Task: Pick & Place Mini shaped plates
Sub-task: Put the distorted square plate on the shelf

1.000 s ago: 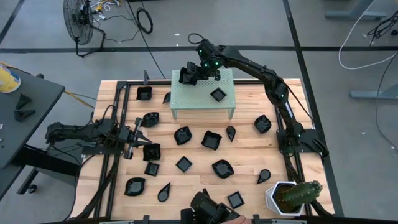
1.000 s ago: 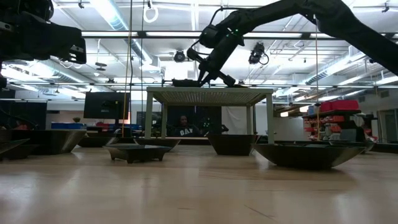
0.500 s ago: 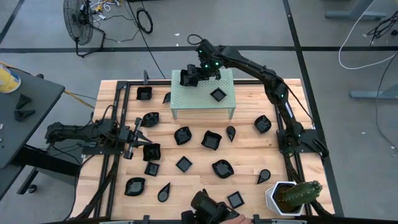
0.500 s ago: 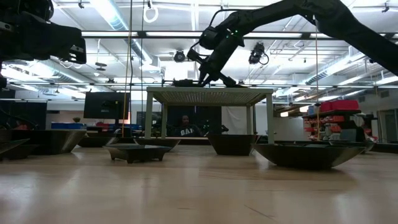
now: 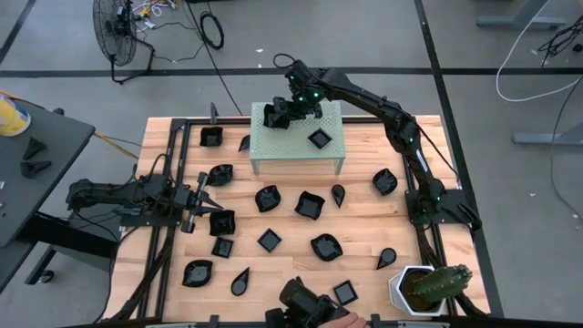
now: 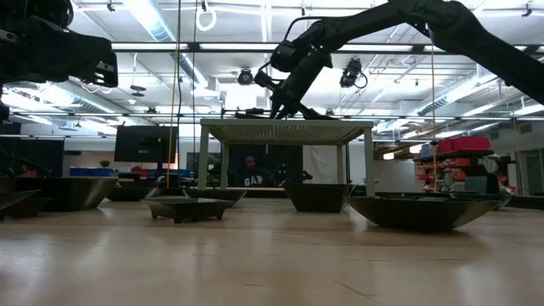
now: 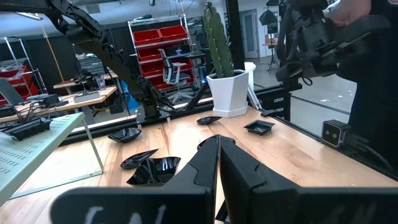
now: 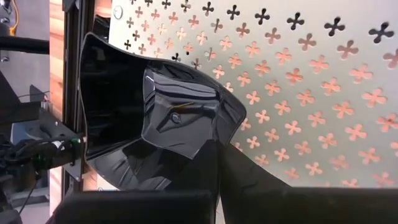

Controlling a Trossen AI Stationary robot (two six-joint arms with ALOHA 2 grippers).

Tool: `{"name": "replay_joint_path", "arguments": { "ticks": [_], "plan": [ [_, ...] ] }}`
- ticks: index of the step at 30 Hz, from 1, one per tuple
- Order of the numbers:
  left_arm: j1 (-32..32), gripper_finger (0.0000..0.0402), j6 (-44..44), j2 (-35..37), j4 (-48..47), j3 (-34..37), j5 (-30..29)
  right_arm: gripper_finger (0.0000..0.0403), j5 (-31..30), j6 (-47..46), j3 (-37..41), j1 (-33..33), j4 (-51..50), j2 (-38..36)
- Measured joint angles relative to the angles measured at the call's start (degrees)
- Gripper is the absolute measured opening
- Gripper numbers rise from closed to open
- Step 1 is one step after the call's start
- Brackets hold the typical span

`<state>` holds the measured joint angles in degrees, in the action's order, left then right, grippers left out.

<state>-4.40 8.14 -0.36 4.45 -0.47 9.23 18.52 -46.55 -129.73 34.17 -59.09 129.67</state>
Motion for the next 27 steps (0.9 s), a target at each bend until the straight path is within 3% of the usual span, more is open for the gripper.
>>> {"name": "replay_joint_path", "arguments": {
  "ticks": [27],
  "plan": [
    [-0.02, 0.0023, 0.0, 0.0, 0.0, 0.0, 0.0, 0.0019, -1.03, 8.03, 0.0, 0.53, 1.08, 0.0]
  ]
}}
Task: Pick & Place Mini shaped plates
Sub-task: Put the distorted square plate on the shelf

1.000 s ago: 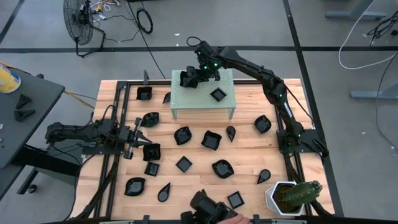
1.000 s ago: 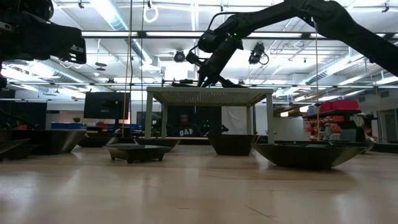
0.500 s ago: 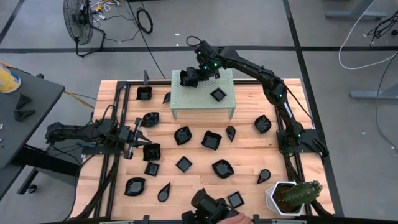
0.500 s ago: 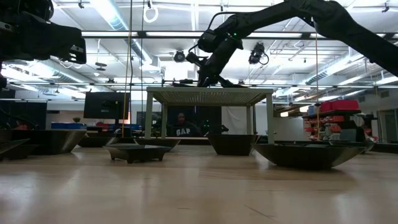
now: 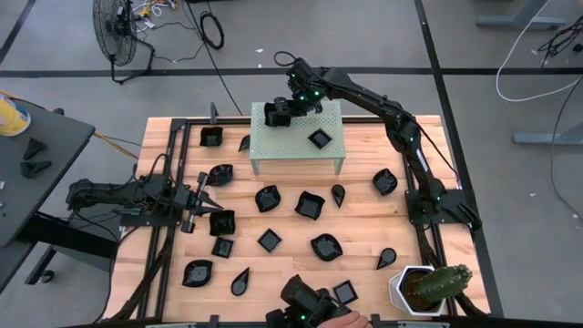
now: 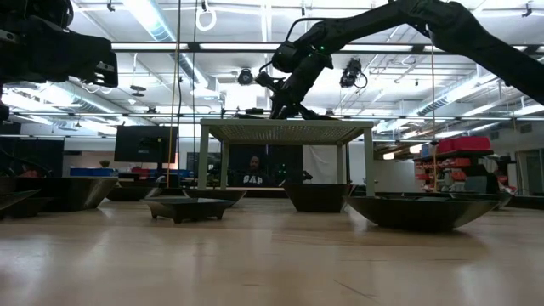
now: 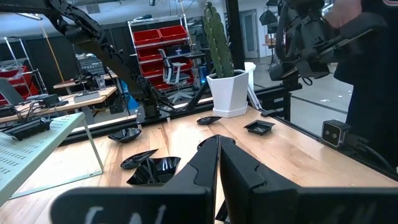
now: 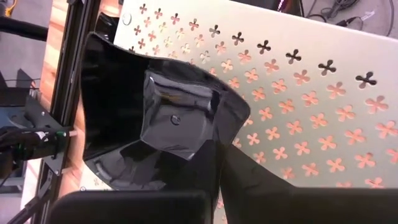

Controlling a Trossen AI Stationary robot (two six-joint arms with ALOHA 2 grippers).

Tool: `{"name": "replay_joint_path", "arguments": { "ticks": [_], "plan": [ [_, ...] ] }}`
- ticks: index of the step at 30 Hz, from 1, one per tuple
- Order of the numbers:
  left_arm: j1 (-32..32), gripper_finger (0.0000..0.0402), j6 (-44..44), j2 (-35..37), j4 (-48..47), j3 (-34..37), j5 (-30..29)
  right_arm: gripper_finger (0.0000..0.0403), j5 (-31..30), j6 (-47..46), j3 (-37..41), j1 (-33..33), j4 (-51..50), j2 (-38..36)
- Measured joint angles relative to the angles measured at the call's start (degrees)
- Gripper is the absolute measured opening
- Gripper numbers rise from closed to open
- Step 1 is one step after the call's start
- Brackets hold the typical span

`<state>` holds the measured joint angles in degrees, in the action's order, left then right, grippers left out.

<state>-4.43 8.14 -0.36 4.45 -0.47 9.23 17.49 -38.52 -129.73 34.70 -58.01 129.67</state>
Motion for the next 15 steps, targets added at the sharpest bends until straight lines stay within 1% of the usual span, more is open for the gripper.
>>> {"name": "replay_joint_path", "arguments": {
  "ticks": [15],
  "plan": [
    [0.01, 0.0023, 0.0, 0.0, 0.0, 0.0, 0.0, 0.009, -0.04, 0.19, 0.0, 0.15, 1.32, -0.17]
  ]
}}
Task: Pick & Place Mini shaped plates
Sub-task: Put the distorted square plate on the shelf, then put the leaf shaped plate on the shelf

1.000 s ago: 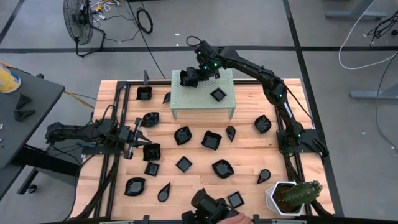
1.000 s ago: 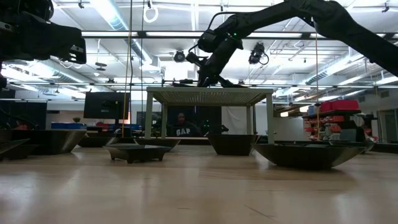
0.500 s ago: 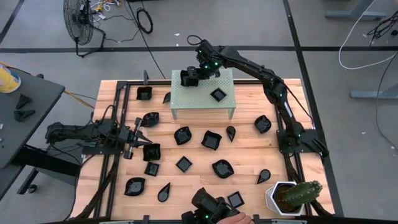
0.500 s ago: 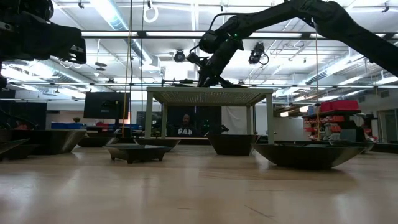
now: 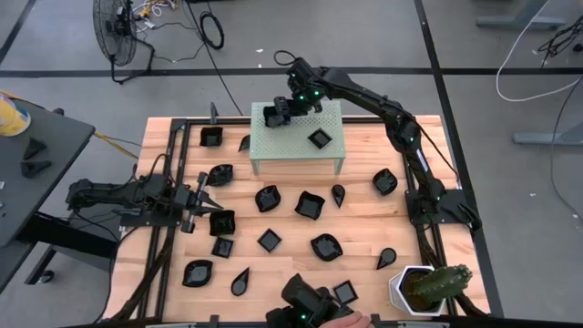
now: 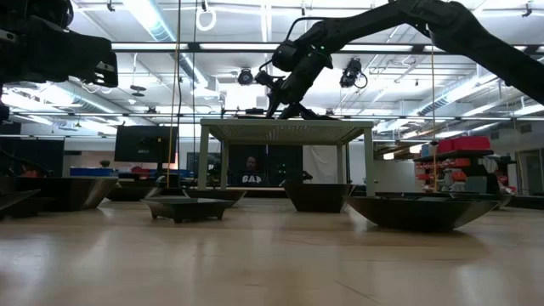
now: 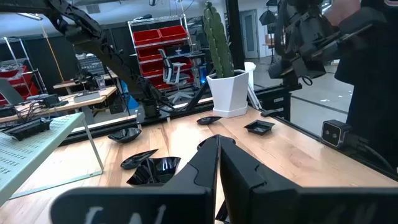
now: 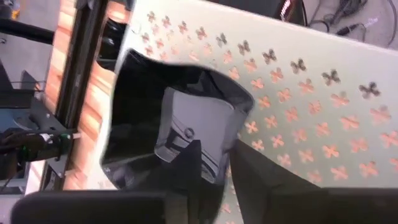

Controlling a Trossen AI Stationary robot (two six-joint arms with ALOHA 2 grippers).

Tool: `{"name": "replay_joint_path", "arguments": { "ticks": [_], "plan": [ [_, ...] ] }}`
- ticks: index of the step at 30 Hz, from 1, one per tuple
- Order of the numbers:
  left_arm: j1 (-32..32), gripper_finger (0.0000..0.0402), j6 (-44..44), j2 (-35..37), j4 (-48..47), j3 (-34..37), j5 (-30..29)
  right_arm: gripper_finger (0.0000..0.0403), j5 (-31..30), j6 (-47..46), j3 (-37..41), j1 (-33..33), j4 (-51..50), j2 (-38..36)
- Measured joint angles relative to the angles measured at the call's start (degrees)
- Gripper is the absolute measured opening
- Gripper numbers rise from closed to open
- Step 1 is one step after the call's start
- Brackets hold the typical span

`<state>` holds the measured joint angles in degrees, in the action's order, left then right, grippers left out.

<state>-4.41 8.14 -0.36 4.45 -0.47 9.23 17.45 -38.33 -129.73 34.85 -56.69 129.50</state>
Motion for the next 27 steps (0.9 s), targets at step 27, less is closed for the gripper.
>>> {"name": "replay_joint_path", "arguments": {
  "ticks": [27],
  "plan": [
    [0.0, 0.0023, 0.0, 0.0, 0.0, 0.0, -0.02, 0.0114, -14.18, 17.47, 0.0, 1.04, -11.07, -10.17]
  ]
}}
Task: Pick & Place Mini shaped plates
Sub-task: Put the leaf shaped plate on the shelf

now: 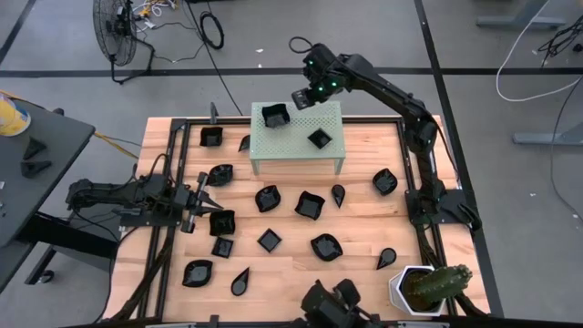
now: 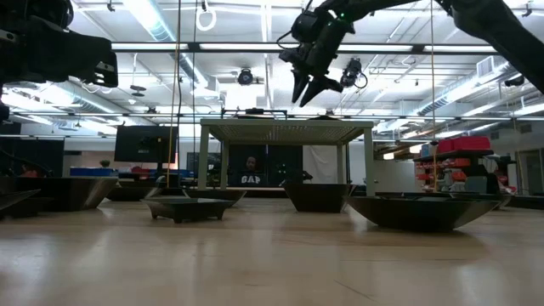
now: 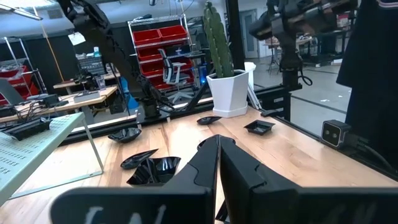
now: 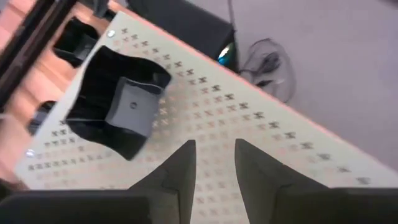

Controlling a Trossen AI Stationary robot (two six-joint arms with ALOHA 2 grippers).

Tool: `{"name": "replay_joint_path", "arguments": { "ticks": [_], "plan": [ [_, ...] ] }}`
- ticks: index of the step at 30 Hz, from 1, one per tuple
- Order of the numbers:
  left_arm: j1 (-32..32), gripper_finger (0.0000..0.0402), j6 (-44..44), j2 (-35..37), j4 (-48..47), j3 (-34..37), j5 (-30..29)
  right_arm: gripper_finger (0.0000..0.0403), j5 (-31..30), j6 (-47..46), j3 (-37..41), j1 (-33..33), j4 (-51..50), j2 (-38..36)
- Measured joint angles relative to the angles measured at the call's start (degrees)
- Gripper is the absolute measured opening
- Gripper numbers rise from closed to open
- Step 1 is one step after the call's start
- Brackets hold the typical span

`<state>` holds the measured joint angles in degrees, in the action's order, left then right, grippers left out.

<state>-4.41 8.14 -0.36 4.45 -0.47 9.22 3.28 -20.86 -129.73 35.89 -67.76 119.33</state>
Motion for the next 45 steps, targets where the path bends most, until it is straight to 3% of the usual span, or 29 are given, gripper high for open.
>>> {"name": "replay_joint_path", "arguments": {
  "ticks": [7, 18, 28, 35, 45],
  "plan": [
    [0.0, 0.0023, -0.01, 0.0, 0.0, 0.0, 0.01, 0.0114, -5.07, 5.87, 3.51, -0.87, -0.97, -4.24],
    [-0.01, 0.0023, 0.0, 0.0, 0.0, 0.0, 0.01, 0.0114, -8.89, 6.43, 34.2, -1.73, 8.46, -24.84],
    [-0.01, 0.0023, 0.0, 0.0, 0.0, 0.02, 0.01, 0.0114, -8.88, 4.95, 54.31, -1.78, 6.65, -40.5],
    [-0.01, 0.0023, -0.01, 0.0, 0.0, 0.01, 0.0, 0.0114, -8.86, 1.86, 61.94, -1.71, 5.09, -47.75],
    [0.0, 0.0023, 0.0, 0.0, 0.02, 0.0, 0.0, 0.013, -8.88, -4.62, 67.33, 0.21, -3.91, -50.71]
  ]
}}
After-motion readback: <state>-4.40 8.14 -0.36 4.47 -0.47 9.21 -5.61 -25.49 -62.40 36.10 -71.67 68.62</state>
